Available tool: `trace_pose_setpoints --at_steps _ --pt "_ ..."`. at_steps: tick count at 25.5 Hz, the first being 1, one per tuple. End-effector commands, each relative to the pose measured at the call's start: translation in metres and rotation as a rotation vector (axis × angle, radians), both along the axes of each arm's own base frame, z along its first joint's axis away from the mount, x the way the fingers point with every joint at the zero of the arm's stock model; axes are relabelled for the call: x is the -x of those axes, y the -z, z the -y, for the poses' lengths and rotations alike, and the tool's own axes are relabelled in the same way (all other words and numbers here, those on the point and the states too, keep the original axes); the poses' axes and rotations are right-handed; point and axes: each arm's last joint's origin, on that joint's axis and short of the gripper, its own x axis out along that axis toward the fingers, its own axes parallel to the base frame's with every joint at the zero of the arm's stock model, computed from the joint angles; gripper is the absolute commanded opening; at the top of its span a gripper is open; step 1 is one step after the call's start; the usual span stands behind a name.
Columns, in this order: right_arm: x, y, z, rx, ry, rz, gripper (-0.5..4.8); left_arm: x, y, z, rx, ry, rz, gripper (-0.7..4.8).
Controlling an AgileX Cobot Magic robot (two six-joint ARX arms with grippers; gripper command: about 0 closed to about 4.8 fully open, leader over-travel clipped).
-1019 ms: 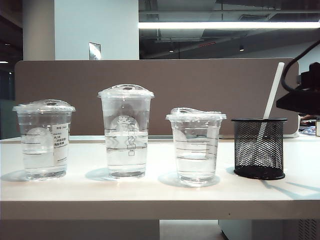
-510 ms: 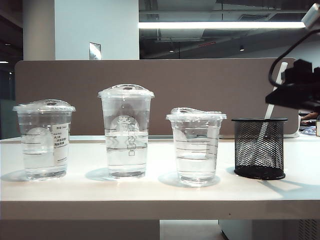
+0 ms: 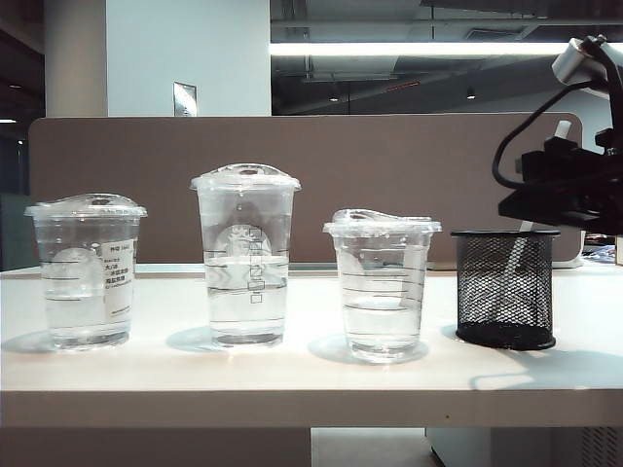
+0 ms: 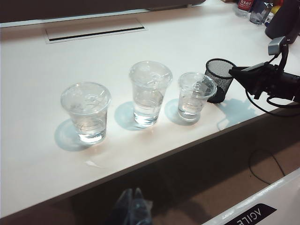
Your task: Pick up the straw and insert it into the small coffee cup.
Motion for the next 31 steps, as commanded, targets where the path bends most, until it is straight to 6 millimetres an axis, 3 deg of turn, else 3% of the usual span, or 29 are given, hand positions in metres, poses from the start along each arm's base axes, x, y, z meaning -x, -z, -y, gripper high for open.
trace_pose_setpoints --at_steps 1,13,19,22,25,31 --pt "-0.004 -0.005 -0.001 -0.007 -0.001 0.027 0.43 0.000 -0.001 0.000 0.000 0.006 0.013 -0.04" --pt "-0.017 -0.031 -0.005 0.010 -0.004 0.139 0.21 0.000 -0.001 0.000 0.000 0.007 0.013 -0.04" --pt "-0.016 -0.087 -0.006 0.092 -0.047 0.105 0.21 0.000 -0.001 0.000 0.000 0.007 0.013 -0.04" --pt "-0.006 -0.131 -0.006 0.121 -0.145 0.051 0.21 0.000 -0.001 0.000 0.000 0.007 0.013 -0.04" --pt "0.002 -0.157 -0.006 0.111 -0.239 0.023 0.21 0.000 -0.001 0.000 0.000 0.007 0.013 -0.04" --pt "0.011 -0.183 -0.024 0.106 -0.351 0.030 0.21 0.000 -0.001 0.000 0.000 0.007 0.013 -0.04"
